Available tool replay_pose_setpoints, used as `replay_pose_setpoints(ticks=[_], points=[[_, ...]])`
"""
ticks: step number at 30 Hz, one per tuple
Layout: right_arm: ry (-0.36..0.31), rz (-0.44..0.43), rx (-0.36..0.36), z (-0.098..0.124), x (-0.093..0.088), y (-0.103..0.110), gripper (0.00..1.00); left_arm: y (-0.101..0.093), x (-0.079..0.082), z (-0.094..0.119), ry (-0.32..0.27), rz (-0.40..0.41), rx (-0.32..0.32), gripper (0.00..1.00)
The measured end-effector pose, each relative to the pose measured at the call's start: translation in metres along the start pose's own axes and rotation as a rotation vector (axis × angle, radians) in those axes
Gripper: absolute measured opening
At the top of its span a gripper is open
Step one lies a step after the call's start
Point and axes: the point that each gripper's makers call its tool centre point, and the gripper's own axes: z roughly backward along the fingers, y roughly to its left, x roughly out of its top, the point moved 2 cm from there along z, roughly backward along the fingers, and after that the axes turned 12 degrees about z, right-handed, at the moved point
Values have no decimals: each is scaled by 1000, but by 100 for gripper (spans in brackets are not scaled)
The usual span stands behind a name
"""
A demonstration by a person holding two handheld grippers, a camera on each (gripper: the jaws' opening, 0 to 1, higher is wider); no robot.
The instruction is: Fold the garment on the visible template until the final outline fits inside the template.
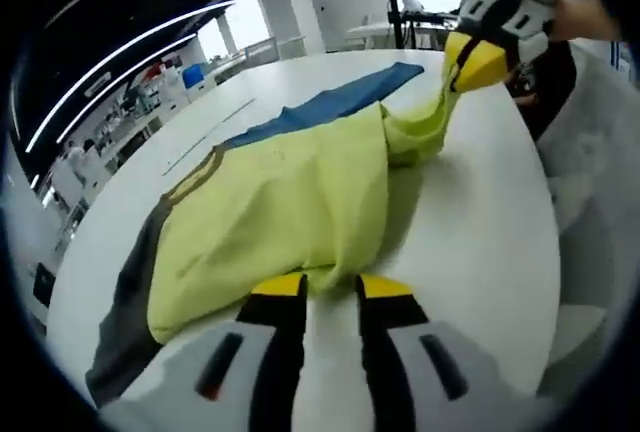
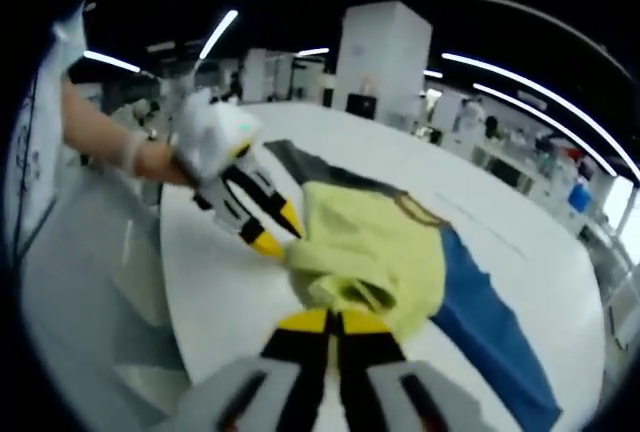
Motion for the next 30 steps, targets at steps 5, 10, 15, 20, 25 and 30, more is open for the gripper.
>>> replay_pose_setpoints(ticks=[5, 10, 15, 20, 25, 30], points=[[-7, -6, -16, 2, 2, -2, 0, 9, 11, 7, -20, 100, -16, 0], [-13, -19, -38, 5, 2, -8, 0, 37, 44, 27, -88, 92, 11, 0], [-28, -31, -51, 6, 6, -11, 0, 70, 87, 46, -147, 90, 37, 0], [-35, -39, -61, 7, 6, -13, 0, 90, 109, 39, -135, 47, 34, 0], [-30, -51, -68, 8, 2, -13, 0, 90, 90, 12, -40, 42, -1, 0], [-15, -74, -70, 10, -4, -13, 0, 87, 86, -6, -19, 72, -6, 0]])
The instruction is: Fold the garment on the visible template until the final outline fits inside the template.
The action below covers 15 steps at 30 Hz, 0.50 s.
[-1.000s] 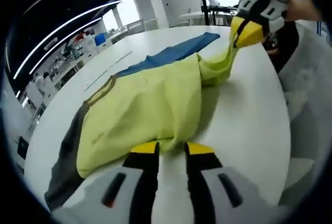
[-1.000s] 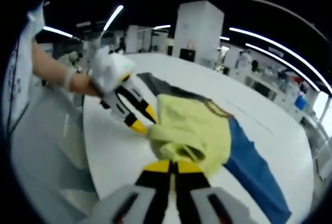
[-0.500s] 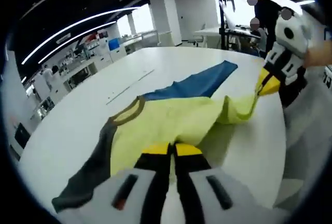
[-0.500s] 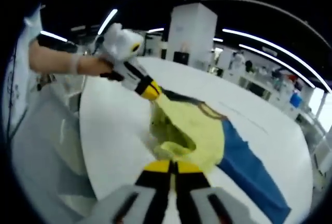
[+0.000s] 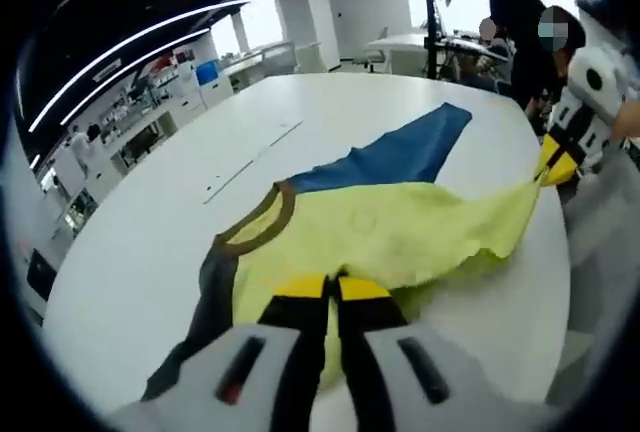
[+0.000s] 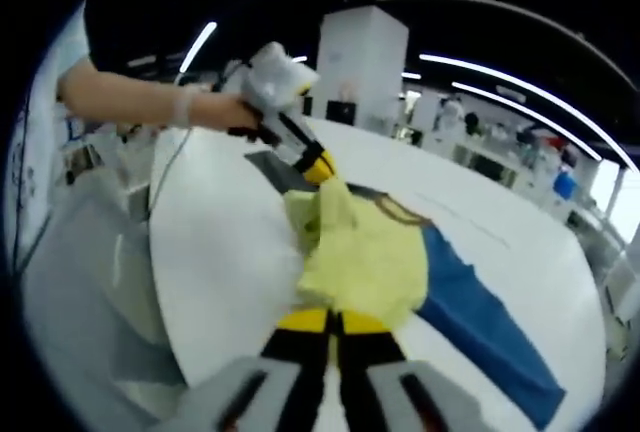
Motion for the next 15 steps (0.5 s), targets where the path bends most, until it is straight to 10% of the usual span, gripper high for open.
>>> replay_pose_setpoints(ticks=[15], points=[[12, -11, 6, -3, -6, 3, 0, 8, -15, 0, 17, -2, 42, 23]])
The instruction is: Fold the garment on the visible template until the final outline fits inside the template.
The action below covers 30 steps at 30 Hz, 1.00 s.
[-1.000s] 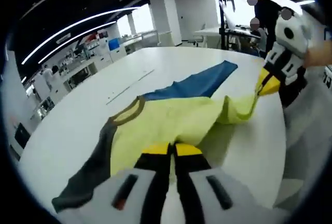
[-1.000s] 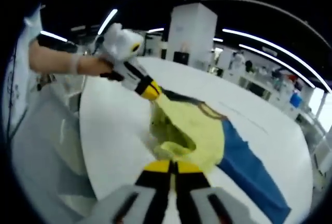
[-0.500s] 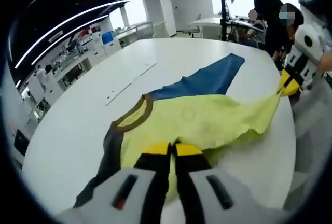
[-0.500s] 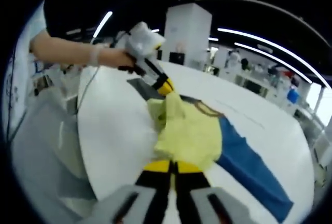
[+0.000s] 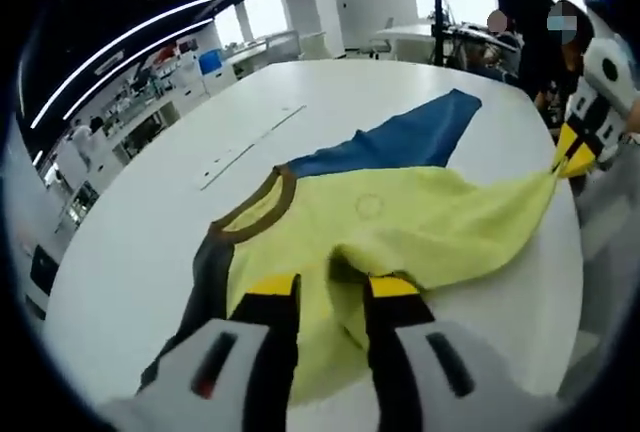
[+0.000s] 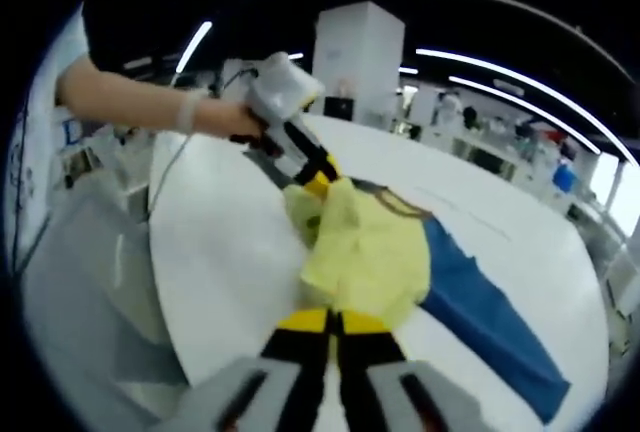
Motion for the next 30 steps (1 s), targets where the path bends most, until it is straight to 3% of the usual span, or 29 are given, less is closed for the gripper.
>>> replay_pose_setpoints(ticks=[6, 14, 20, 23, 30], points=[[9, 2, 11, -2, -1, 4, 0, 3, -12, 12, -12, -12, 28, 34], [14, 5, 16, -2, -2, 4, 0, -21, -22, 17, -30, -79, -10, 42], [21, 3, 14, -2, -5, 4, 0, -39, -28, 13, -57, -114, -26, 28], [23, 3, 13, -2, -6, 4, 0, -38, -41, 4, -20, -176, -16, 24], [25, -9, 5, -1, -9, 4, 0, -37, -50, -8, -4, -163, 27, 18]])
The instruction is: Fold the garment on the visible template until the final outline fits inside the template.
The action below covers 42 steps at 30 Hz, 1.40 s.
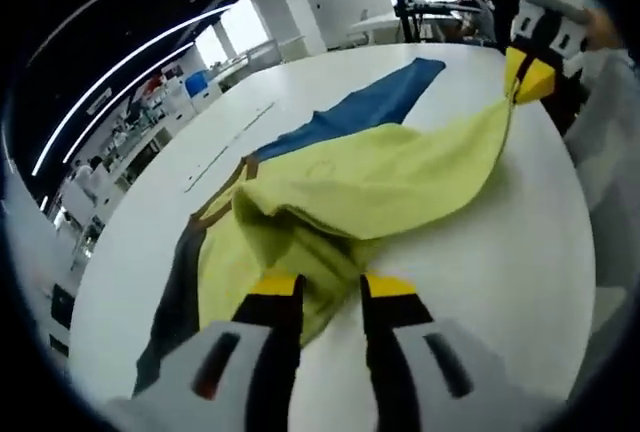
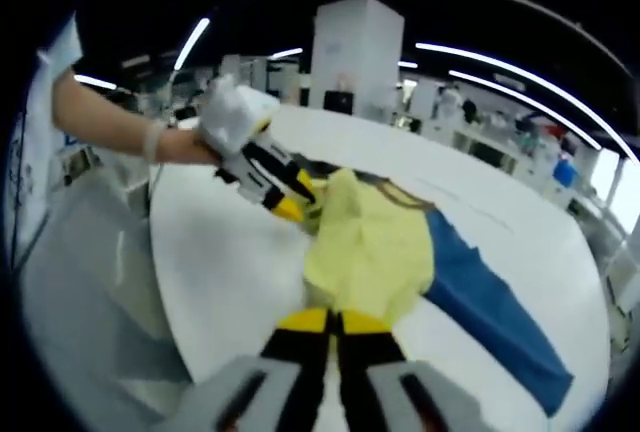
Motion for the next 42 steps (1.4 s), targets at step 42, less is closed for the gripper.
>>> replay_pose_setpoints(ticks=[42], points=[[50, -2, 190, 33, -21, 33, 0, 22, -90, 164, -2, 364, 98, 0]])
